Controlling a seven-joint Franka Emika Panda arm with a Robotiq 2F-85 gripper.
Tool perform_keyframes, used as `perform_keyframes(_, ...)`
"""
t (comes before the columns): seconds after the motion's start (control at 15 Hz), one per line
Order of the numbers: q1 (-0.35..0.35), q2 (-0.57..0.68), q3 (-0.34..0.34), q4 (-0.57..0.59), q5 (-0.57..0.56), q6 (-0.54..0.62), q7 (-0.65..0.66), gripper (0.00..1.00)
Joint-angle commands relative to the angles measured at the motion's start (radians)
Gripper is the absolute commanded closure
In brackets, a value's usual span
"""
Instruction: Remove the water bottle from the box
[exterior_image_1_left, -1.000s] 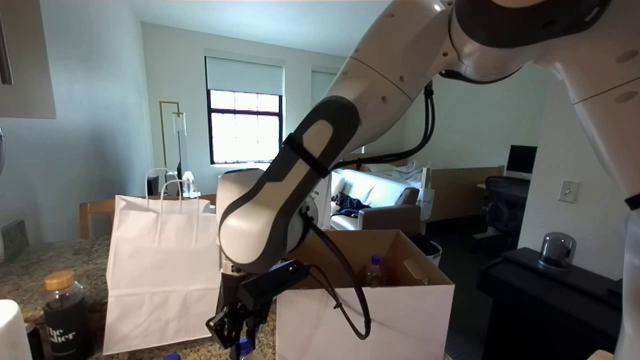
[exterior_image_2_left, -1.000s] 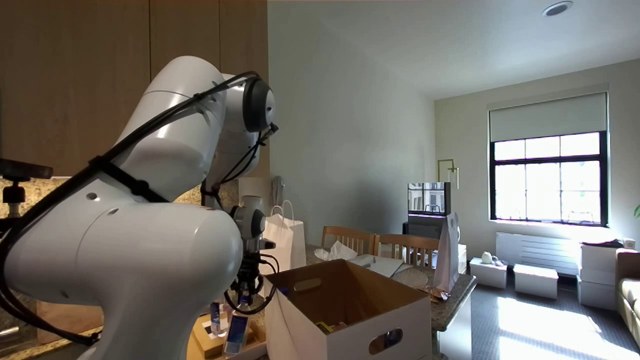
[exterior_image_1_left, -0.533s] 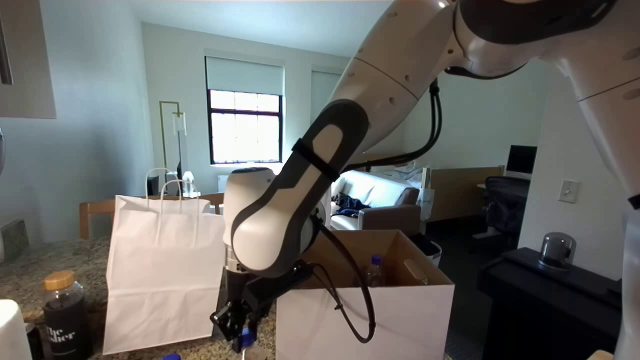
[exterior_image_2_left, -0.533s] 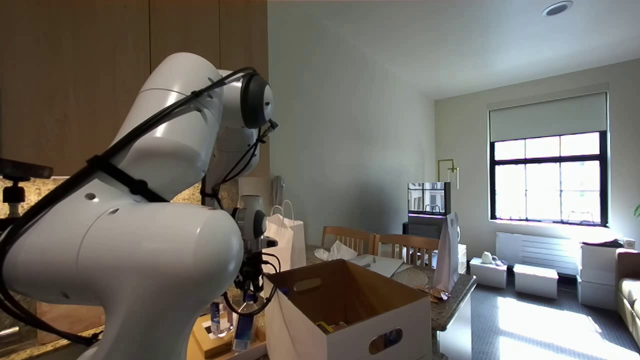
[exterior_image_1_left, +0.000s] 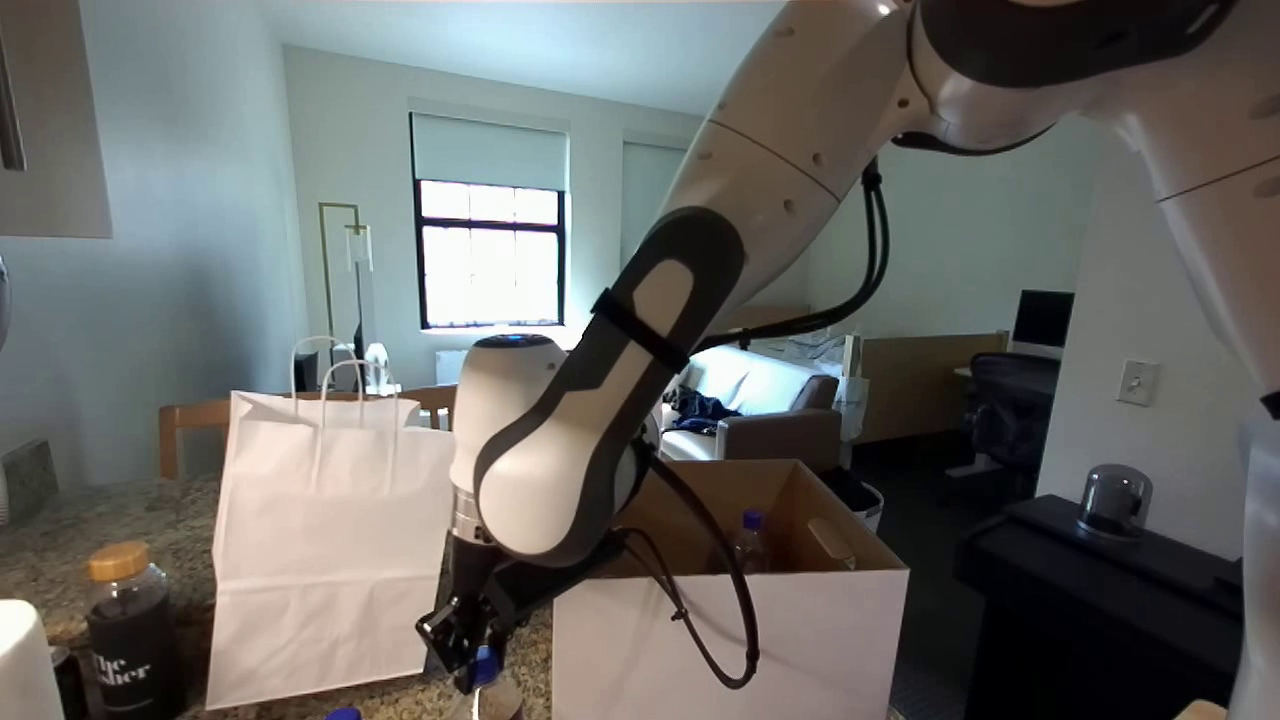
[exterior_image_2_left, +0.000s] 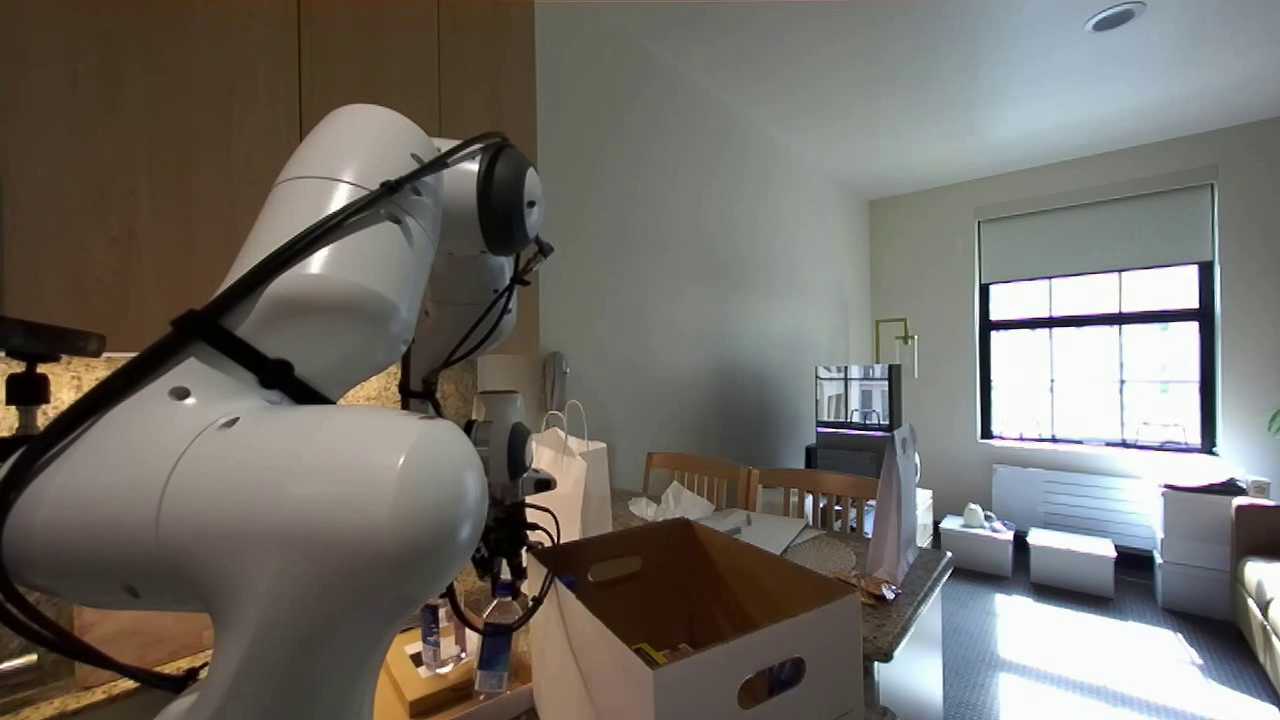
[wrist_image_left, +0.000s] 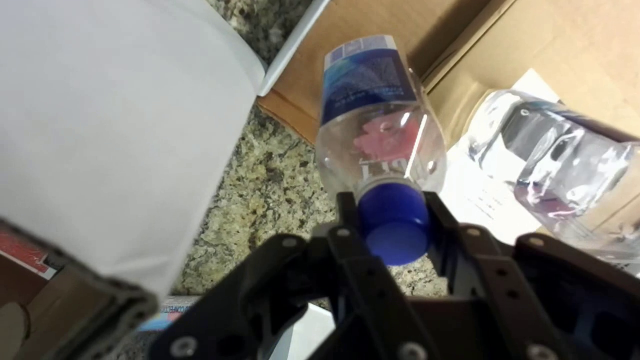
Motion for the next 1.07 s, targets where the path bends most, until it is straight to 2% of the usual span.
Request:
perform_keyframes(0.0,0.053,-0.042,-0.064,-0.064,-0.070,0.069,0.068,0.88)
perform_keyframes(0.27,0.103,-0.041,-0.120,-0.072,-0.104,0.086,0.102,0.88)
perform_keyframes(0.33,0.114,-0.041,-0.130,-0.071,-0.108,0.082,0.110,0.40)
perform_keyframes(0.47,0.131,-0.044,-0.144,-0.071,-0.105,0.076,0.118,0.34)
perform_keyframes(0.8,0.161,-0.067,-0.172,-0.059,-0.097,0.020,0.142,0.02)
perform_keyframes(0.87,0.168,-0.085,-0.183,-0.058,-0.102,-0.002,0.153,0.01)
perform_keyframes(1.0,0.175,-0.139,-0.189,-0.037,-0.099,-0.158,0.188,0.00)
